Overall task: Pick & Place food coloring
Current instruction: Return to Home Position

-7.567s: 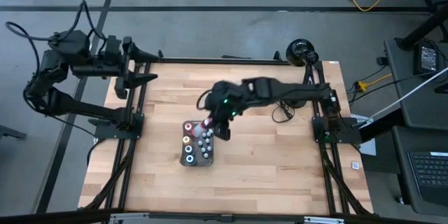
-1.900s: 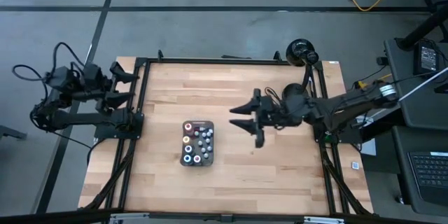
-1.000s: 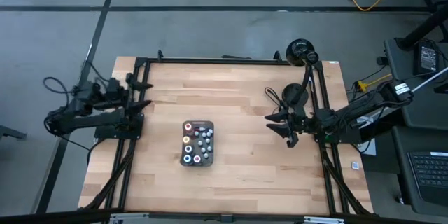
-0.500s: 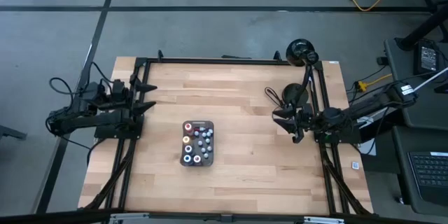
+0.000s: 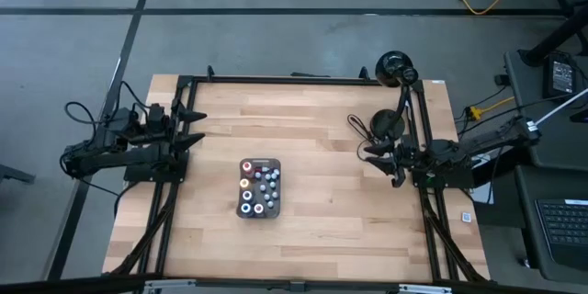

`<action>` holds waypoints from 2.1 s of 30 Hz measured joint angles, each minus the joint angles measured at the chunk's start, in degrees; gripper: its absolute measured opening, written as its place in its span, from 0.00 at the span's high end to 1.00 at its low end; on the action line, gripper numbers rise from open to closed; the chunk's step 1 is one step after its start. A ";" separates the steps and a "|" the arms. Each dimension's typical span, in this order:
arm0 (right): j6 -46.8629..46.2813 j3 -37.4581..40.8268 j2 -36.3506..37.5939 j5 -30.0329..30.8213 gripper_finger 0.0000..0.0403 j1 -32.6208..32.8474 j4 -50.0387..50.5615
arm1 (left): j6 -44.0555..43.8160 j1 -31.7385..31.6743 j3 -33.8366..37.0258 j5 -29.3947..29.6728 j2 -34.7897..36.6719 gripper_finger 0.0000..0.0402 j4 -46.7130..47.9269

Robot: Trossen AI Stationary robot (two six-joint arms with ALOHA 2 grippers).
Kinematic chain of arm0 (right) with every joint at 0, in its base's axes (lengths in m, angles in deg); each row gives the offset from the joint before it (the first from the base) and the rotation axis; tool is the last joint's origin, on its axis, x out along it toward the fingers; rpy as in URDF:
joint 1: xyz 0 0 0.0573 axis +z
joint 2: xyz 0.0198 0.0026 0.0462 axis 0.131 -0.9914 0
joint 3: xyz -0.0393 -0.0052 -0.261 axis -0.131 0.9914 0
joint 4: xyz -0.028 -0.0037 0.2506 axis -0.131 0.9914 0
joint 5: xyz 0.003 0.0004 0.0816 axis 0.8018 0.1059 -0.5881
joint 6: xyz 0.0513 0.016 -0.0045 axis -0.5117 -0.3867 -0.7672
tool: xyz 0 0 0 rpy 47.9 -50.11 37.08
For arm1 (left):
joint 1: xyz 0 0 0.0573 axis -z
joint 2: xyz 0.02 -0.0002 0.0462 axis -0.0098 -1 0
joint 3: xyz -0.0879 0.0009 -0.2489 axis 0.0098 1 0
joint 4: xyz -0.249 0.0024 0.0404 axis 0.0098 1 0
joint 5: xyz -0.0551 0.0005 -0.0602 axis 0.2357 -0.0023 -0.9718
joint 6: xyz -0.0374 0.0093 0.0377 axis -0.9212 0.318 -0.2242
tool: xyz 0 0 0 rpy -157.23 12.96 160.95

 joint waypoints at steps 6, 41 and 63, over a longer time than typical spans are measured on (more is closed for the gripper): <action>0.20 0.00 8.87 -1.33 0.57 -0.02 7.89 | -0.12 0.00 0.00 -0.02 0.00 0.24 -0.09; 6.03 0.00 22.20 -4.48 0.57 -0.39 26.57 | 13.13 0.00 1.43 2.38 0.04 0.24 -7.04; 6.05 -0.02 22.20 -4.48 0.57 -0.38 26.56 | 11.26 0.00 25.27 -2.34 0.07 0.24 -42.32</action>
